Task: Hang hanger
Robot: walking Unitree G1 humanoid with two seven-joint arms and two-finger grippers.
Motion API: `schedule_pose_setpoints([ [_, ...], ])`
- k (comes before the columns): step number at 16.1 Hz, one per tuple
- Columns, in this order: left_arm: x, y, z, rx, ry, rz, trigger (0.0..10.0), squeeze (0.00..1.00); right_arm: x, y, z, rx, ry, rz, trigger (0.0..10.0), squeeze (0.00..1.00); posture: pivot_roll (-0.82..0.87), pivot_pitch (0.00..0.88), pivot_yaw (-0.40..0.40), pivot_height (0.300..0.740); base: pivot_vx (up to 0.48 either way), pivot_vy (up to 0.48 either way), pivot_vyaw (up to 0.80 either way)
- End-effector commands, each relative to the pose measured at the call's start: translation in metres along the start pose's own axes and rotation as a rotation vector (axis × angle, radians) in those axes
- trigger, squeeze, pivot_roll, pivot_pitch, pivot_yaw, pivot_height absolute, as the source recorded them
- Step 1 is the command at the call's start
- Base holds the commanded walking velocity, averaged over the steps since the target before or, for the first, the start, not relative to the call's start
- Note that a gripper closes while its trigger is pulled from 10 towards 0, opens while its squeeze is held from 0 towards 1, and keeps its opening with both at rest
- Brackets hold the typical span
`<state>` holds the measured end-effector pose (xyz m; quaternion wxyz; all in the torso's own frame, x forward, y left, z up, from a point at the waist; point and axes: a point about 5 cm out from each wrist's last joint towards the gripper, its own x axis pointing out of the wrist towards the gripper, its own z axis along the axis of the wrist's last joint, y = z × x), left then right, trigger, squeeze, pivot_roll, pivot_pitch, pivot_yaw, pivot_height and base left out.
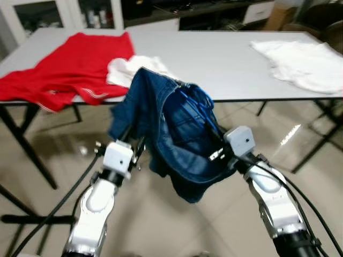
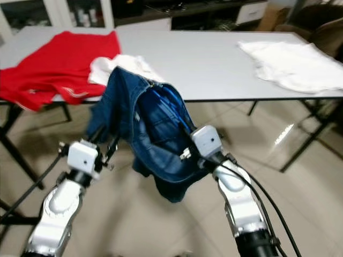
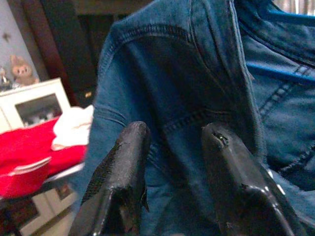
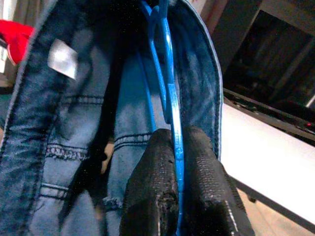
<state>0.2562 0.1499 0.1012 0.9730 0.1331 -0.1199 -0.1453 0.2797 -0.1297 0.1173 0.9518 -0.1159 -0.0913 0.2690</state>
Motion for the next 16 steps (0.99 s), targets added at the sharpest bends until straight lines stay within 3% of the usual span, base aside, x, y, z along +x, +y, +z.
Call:
schedule_pose_setpoints([
  [1, -0.0024, 0.0042, -0.0026, 0.011, 0.018, 0.01, 10.0, 0.0, 0.0044, -0.0007, 0.0095, -0.003, -0.049, -0.01, 10.0, 0.0, 0.03, 0.02, -0.001, 0.74, 0.0, -0.472, 0.0],
  [12, -0.0033, -0.0005, -0.0038, -0.002, 0.022, 0.016, 10.0, 0.0, 0.0027, -0.0024, 0.0084, -0.012, -0.036, 0.0, 10.0, 0.0, 0.03, 0.028, -0.012, 0.74, 0.0, -0.444, 0.0],
  [16, -0.0027, -0.0012, -0.0044, -0.025, 0.024, 0.022, 10.0, 0.0, 0.0038, -0.0021, 0.0086, -0.012, -0.036, 0.004, 10.0, 0.0, 0.03, 0.027, -0.013, 0.74, 0.0, 0.0, 0.0],
])
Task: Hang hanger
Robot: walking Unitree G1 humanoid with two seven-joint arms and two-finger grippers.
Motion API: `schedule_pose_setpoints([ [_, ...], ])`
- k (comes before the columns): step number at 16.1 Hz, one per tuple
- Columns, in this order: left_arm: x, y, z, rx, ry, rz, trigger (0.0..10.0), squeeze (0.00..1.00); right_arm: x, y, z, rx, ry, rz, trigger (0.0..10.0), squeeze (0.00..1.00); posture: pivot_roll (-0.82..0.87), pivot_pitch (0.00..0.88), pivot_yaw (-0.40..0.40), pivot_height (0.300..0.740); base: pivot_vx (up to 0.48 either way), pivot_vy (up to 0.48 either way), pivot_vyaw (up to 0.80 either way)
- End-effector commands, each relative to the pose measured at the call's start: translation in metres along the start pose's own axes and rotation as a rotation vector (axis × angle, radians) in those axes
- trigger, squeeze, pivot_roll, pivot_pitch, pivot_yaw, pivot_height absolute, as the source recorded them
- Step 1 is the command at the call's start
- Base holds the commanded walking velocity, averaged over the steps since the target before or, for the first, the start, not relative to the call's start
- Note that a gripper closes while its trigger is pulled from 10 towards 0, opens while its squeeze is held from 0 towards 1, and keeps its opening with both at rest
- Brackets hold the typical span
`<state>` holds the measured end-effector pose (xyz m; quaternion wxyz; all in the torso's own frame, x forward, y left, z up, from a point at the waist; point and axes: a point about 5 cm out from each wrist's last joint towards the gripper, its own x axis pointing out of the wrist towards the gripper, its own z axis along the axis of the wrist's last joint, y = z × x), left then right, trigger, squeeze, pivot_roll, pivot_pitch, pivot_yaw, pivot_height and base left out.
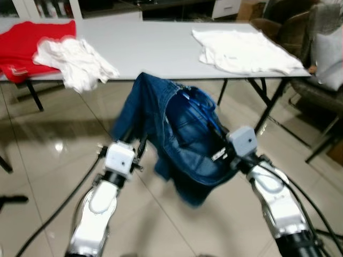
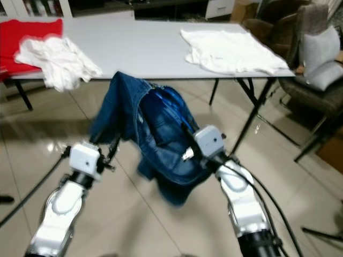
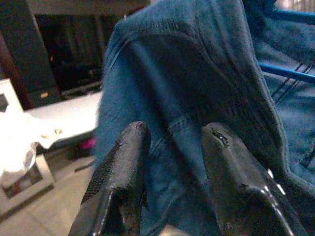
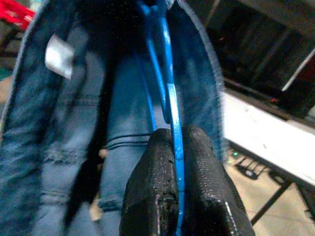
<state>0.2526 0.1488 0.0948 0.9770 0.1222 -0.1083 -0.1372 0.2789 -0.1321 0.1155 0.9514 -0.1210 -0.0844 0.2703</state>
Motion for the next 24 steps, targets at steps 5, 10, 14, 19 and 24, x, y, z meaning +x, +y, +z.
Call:
schedule_pose_setpoints([
  [5, 0.001, 0.003, 0.0, -0.001, 0.005, 0.002, 10.0, 0.0, 0.005, -0.002, 0.008, -0.004, -0.043, -0.01, 10.0, 0.0, 0.02, 0.027, -0.004, 0.74, 0.0, 0.0, 0.0],
  [10, 0.002, 0.004, -0.001, -0.008, 0.013, -0.012, 10.0, 0.0, 0.007, -0.002, 0.008, -0.004, -0.041, -0.013, 10.0, 0.0, 0.03, 0.024, -0.001, 0.74, 0.0, 0.0, 0.0],
  [14, 0.0, 0.004, -0.008, -0.021, 0.07, -0.031, 10.0, 0.0, 0.01, -0.001, 0.007, -0.014, -0.033, 0.002, 10.0, 0.0, 0.03, 0.027, -0.001, 0.74, 0.0, 0.0, 0.0],
  [19, 0.002, 0.005, -0.004, -0.045, 0.064, -0.028, 10.0, 0.0, 0.015, -0.004, 0.007, -0.029, -0.036, 0.012, 10.0, 0.0, 0.03, 0.031, -0.006, 0.74, 0.0, 0.0, 0.0],
  [24, 0.004, 0.005, -0.007, -0.032, 0.096, -0.014, 10.0, 0.0, 0.021, -0.005, 0.01, -0.046, -0.049, 0.004, 10.0, 0.0, 0.03, 0.025, -0.005, 0.74, 0.0, 0.0, 0.0],
])
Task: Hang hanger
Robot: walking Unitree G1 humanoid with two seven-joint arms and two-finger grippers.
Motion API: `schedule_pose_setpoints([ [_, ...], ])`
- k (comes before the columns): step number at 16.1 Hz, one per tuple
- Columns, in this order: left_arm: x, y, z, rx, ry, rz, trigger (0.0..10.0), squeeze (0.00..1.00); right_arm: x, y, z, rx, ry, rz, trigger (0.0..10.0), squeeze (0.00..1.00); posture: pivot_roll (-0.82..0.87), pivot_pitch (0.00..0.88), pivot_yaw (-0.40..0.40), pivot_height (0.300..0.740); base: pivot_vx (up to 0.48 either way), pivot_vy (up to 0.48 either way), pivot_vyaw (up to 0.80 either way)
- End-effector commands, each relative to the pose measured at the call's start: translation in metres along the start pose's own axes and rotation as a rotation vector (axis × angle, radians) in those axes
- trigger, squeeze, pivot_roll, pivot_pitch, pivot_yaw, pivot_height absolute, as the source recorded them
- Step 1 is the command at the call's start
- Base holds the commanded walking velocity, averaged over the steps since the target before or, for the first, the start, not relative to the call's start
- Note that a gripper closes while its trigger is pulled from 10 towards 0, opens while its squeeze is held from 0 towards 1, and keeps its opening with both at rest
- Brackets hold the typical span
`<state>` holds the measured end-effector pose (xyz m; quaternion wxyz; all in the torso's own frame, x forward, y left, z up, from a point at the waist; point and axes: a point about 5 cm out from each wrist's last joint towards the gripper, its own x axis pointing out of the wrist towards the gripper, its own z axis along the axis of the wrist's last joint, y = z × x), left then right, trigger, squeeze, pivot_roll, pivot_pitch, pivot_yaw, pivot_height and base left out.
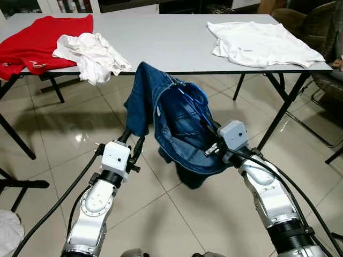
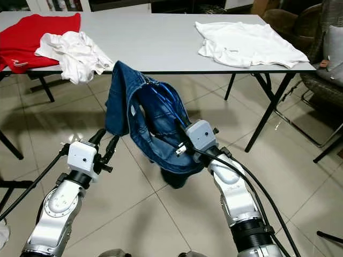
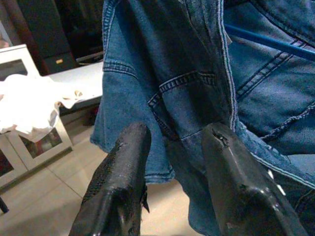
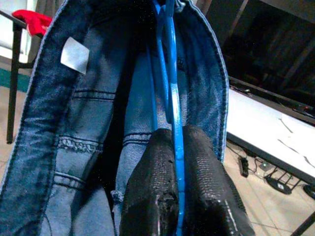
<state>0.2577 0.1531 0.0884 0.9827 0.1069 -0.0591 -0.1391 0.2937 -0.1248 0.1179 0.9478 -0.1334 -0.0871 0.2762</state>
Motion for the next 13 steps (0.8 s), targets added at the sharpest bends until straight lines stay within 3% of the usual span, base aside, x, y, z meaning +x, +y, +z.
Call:
schedule_pose_setpoints([
  [1, 0.0021, 0.0004, 0.0013, 0.014, 0.004, -0.005, 10.0, 0.0, 0.0045, -0.0042, 0.0093, -0.022, -0.048, -0.012, 10.0, 0.0, 0.03, 0.025, -0.005, 0.74, 0.0, 0.0, 0.0],
  [6, 0.0022, 0.0002, 0.001, 0.018, 0.01, -0.008, 10.0, 0.0, 0.0041, -0.0039, 0.008, -0.025, -0.047, -0.015, 10.0, 0.0, 0.03, 0.026, -0.003, 0.74, 0.0, 0.0, 0.0],
  [13, 0.0006, -0.0006, -0.0002, 0.022, 0.016, 0.001, 10.0, 0.0, 0.0099, -0.0017, 0.0091, -0.03, -0.055, 0.004, 10.0, 0.0, 0.04, 0.024, -0.006, 0.74, 0.294, 0.0, 0.0],
])
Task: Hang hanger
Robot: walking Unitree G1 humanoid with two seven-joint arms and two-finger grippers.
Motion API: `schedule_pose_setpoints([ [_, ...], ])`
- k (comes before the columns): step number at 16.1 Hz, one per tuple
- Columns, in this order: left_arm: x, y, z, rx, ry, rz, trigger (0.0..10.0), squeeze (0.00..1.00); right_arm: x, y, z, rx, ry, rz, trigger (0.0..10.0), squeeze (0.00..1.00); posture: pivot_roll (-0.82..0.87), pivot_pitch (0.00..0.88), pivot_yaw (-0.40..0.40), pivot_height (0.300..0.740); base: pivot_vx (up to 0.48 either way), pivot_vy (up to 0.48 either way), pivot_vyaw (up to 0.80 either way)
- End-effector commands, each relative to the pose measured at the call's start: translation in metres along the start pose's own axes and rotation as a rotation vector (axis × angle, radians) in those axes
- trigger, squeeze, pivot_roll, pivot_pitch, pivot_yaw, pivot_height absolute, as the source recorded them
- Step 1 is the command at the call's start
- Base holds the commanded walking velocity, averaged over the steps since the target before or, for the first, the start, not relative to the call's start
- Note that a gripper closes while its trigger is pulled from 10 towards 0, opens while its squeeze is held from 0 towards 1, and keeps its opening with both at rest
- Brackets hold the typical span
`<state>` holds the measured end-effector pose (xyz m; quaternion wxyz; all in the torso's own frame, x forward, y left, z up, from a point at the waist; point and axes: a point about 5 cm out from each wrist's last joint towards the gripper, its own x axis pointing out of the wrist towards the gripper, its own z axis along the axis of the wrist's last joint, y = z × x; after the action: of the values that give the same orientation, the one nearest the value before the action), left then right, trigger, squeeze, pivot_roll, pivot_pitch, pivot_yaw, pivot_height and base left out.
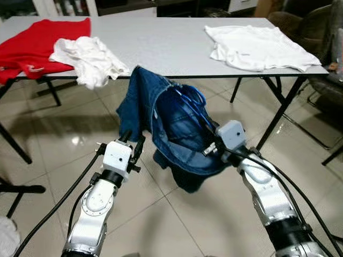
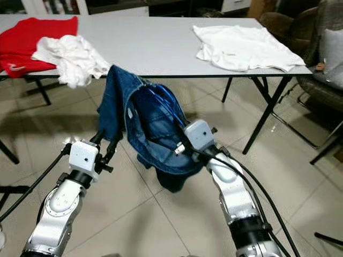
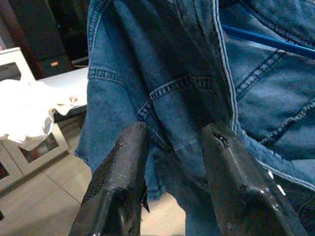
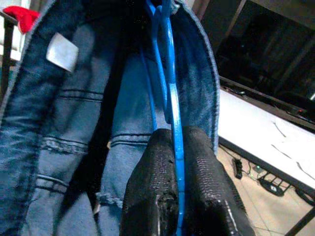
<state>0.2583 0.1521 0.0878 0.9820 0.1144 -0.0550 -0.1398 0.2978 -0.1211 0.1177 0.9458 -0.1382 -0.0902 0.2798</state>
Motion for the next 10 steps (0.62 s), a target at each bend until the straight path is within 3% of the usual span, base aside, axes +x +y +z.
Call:
schedule_pose_setpoints([
  [1, -0.0003, 0.0004, 0.0002, 0.009, 0.007, 0.006, 10.0, 0.0, 0.0053, -0.0029, 0.0097, -0.019, -0.052, -0.003, 10.0, 0.0, 0.04, 0.024, -0.006, 0.74, 0.356, 0.0, 0.0],
  [10, -0.0007, -0.0003, 0.0004, 0.005, 0.008, 0.014, 10.0, 0.0, 0.0088, -0.0015, 0.0118, -0.019, -0.066, 0.001, 10.0, 0.0, 0.04, 0.032, -0.003, 0.74, 0.384, 0.0, 0.0],
])
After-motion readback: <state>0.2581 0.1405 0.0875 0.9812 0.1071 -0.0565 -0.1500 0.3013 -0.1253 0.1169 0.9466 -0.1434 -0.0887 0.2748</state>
